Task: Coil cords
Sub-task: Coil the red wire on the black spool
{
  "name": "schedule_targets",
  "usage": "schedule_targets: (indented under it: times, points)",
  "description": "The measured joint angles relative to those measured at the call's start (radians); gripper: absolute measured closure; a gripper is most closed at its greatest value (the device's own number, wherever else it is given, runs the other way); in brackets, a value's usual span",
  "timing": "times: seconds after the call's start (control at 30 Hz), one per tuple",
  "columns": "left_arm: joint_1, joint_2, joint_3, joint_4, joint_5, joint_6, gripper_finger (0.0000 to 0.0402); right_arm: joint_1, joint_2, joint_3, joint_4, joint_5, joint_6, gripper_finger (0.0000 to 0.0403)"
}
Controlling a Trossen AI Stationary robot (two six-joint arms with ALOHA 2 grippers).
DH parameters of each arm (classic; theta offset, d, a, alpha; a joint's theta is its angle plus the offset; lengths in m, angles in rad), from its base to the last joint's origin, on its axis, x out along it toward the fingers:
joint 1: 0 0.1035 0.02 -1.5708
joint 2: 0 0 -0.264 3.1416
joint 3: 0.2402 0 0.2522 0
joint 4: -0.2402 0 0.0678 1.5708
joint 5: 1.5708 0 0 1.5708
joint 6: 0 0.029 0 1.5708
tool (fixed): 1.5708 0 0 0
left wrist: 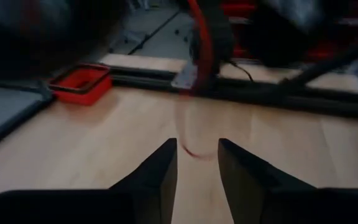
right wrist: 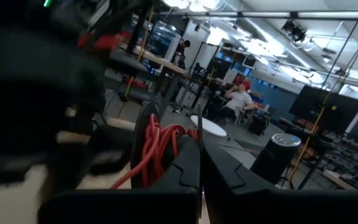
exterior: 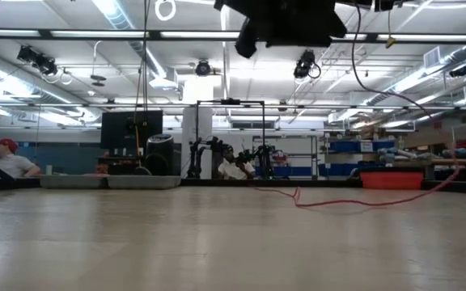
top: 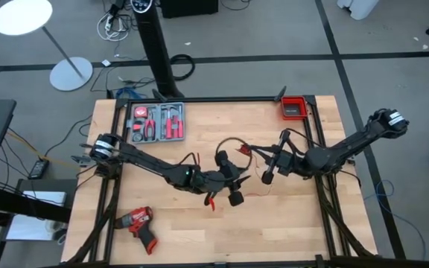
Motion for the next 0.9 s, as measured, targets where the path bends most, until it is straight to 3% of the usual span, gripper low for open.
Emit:
schedule_targets:
  times: [0.3, 0.9]
  points:
    - [0.006, 0.142, 0.000, 0.288, 0.078, -0.001, 0.0284, 0.018, -0.046, -0.002, 0.002, -0.004, -0.043, 0.0403]
    - [0.042, 0.154, 0.000, 0.265, 0.080, -0.143, 0.0284, 0.070, -0.045, -0.003, 0.042, 0.019, -0.079, 0.0403]
